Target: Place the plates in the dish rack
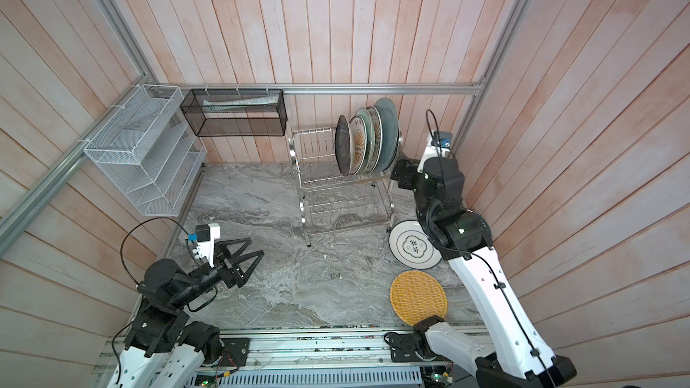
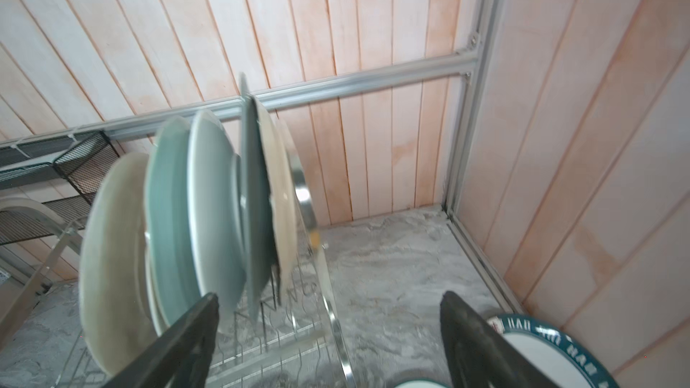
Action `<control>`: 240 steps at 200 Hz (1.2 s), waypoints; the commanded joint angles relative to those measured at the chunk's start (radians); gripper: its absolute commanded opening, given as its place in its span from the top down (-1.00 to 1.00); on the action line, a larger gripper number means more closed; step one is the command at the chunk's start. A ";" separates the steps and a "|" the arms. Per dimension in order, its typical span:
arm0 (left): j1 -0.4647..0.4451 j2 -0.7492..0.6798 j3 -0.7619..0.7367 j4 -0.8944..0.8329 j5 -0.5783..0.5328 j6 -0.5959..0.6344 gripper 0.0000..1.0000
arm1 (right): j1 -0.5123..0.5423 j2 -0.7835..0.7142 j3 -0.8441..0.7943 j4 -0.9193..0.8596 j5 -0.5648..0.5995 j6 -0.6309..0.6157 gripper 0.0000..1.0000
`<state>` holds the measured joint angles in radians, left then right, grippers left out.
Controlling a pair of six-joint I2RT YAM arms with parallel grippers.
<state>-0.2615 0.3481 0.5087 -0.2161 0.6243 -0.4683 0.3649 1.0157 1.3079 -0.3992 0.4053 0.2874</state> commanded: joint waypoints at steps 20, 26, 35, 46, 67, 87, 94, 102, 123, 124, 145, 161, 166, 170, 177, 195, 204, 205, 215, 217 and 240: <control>0.006 0.002 0.028 -0.009 0.016 -0.008 -1.00 | -0.240 -0.162 -0.329 0.025 -0.268 0.249 -0.90; 0.007 0.000 0.027 -0.009 0.017 -0.008 -1.00 | -0.292 -0.178 -0.372 0.036 -0.318 0.270 -0.91; 0.007 -0.003 0.028 -0.009 0.018 -0.010 -1.00 | -0.356 -0.195 -0.431 0.053 -0.375 0.304 -0.91; 0.007 -0.004 0.027 -0.009 0.018 -0.009 -1.00 | -0.444 -0.205 -0.503 0.079 -0.427 0.342 -0.94; 0.006 -0.005 0.027 -0.009 0.022 -0.012 -1.00 | -0.615 -0.196 -0.628 0.148 -0.554 0.419 -0.96; 0.006 -0.005 0.026 -0.007 0.030 -0.012 -1.00 | -0.744 -0.160 -0.716 0.227 -0.638 0.481 -0.96; 0.006 -0.005 0.027 -0.007 0.032 -0.012 -1.00 | -0.779 -0.145 -0.736 0.253 -0.654 0.497 -0.96; 0.007 -0.005 0.027 -0.005 0.035 -0.012 -1.00 | -0.813 -0.124 -0.757 0.273 -0.657 0.514 -0.95; 0.006 -0.005 0.027 -0.005 0.040 -0.012 -1.00 | -0.886 -0.079 -0.811 0.332 -0.668 0.554 -0.95; 0.007 -0.006 0.027 -0.004 0.040 -0.012 -1.00 | -0.891 -0.078 -0.815 0.336 -0.671 0.557 -0.96; 0.007 -0.005 0.024 -0.001 0.041 -0.013 -1.00 | -0.974 -0.049 -0.874 0.415 -0.737 0.601 -0.96; 0.006 -0.003 0.024 0.001 0.044 -0.015 -1.00 | -1.018 -0.030 -0.905 0.469 -0.762 0.611 -0.93; 0.005 -0.001 0.024 0.001 0.046 -0.014 -1.00 | -1.030 -0.023 -0.913 0.482 -0.768 0.613 -0.92; 0.006 -0.001 0.024 0.002 0.046 -0.015 -1.00 | -1.037 -0.016 -0.918 0.494 -0.778 0.616 -0.91; 0.007 0.001 0.022 0.001 0.048 -0.014 -1.00 | -1.051 -0.002 -0.927 0.519 -0.796 0.621 -0.89; 0.006 0.002 0.023 0.004 0.049 -0.015 -1.00 | -1.068 0.031 -0.944 0.564 -0.810 0.635 -0.86; 0.006 0.003 0.021 0.006 0.049 -0.016 -1.00 | -1.072 0.049 -0.952 0.596 -0.813 0.642 -0.86; 0.006 0.002 0.021 0.005 0.049 -0.015 -1.00 | -1.072 0.052 -0.953 0.600 -0.812 0.643 -0.86; 0.006 0.003 0.021 0.005 0.050 -0.016 -1.00 | -1.077 0.074 -0.959 0.628 -0.813 0.651 -0.84; 0.007 0.002 0.022 0.005 0.050 -0.015 -1.00 | -1.078 0.078 -0.959 0.634 -0.815 0.652 -0.84; 0.007 0.004 0.020 0.007 0.048 -0.015 -1.00 | -1.081 0.135 -0.956 0.666 -0.832 0.672 -0.81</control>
<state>-0.2615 0.3523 0.5087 -0.2237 0.6552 -0.4828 -0.7086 1.1088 0.3584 0.1768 -0.3882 0.9257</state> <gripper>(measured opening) 0.999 0.912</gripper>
